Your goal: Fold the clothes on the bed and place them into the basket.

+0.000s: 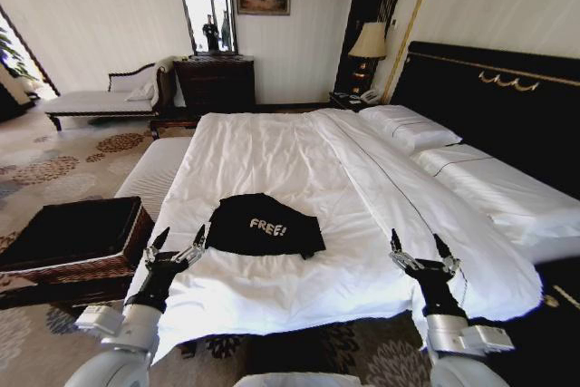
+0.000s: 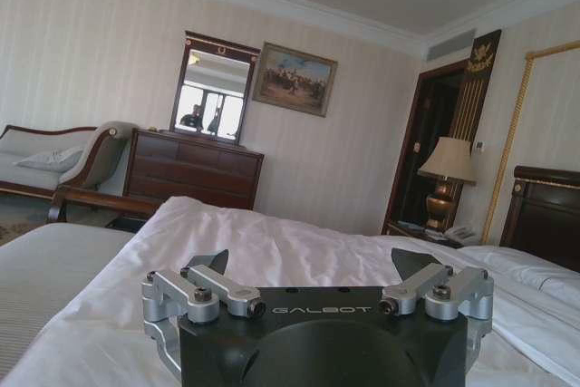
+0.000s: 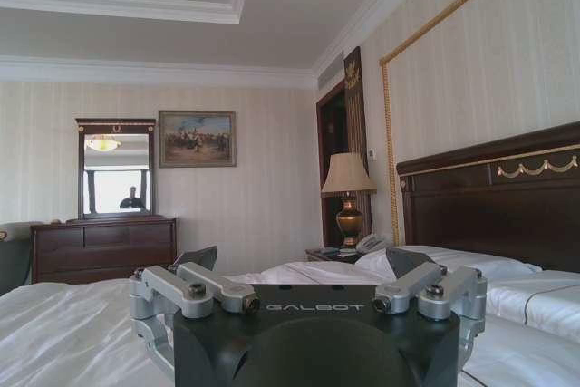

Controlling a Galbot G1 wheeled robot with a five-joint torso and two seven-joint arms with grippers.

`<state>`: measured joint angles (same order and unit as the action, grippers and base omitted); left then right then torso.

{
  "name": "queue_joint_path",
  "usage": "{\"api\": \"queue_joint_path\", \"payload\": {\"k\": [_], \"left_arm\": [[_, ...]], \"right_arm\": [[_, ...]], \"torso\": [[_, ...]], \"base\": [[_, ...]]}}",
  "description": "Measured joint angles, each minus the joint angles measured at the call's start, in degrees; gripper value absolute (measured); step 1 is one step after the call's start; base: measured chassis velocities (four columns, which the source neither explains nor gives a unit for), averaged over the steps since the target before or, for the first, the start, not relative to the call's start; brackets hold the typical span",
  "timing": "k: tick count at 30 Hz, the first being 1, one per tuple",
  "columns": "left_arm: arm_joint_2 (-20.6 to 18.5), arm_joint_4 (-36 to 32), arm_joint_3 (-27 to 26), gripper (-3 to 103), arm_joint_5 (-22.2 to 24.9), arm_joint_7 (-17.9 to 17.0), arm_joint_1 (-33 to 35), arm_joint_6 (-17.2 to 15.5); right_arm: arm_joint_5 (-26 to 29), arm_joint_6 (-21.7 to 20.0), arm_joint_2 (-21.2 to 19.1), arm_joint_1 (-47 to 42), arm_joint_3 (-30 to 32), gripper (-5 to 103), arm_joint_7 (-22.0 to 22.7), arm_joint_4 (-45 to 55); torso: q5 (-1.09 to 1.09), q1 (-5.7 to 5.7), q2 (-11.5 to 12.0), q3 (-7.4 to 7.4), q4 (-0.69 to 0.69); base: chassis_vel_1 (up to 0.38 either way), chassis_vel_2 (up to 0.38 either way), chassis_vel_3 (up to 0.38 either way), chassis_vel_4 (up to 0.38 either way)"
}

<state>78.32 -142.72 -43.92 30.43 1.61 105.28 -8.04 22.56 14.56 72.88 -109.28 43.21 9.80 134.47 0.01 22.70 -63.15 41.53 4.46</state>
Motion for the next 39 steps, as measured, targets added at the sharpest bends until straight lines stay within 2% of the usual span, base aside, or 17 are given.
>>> {"api": "queue_joint_path", "payload": {"k": [33,37,39], "left_arm": [[-0.53,5.59,0.29,100,-0.67,-0.69,-3.76,0.43],[-2.97,8.29,0.24,100,0.45,-3.20,-7.75,-0.76],[-7.36,12.37,0.15,100,2.56,-5.35,-12.34,-2.17]], "right_arm": [[-0.85,0.75,0.60,2.49,-1.46,100,0.66,-4.07],[-0.82,0.87,0.38,3.49,-1.80,100,1.21,-5.13],[-0.76,0.97,0.08,4.34,-2.12,100,1.58,-6.30]], "torso": [[-0.01,0.00,0.00,0.00,0.00],[-0.02,-0.02,-0.01,-0.01,0.00],[-0.02,-0.02,0.00,-0.01,0.01]], "base": [[-0.012,0.012,0.011,-0.016],[0.000,0.000,0.000,0.000],[0.000,0.000,0.000,0.000]]}}
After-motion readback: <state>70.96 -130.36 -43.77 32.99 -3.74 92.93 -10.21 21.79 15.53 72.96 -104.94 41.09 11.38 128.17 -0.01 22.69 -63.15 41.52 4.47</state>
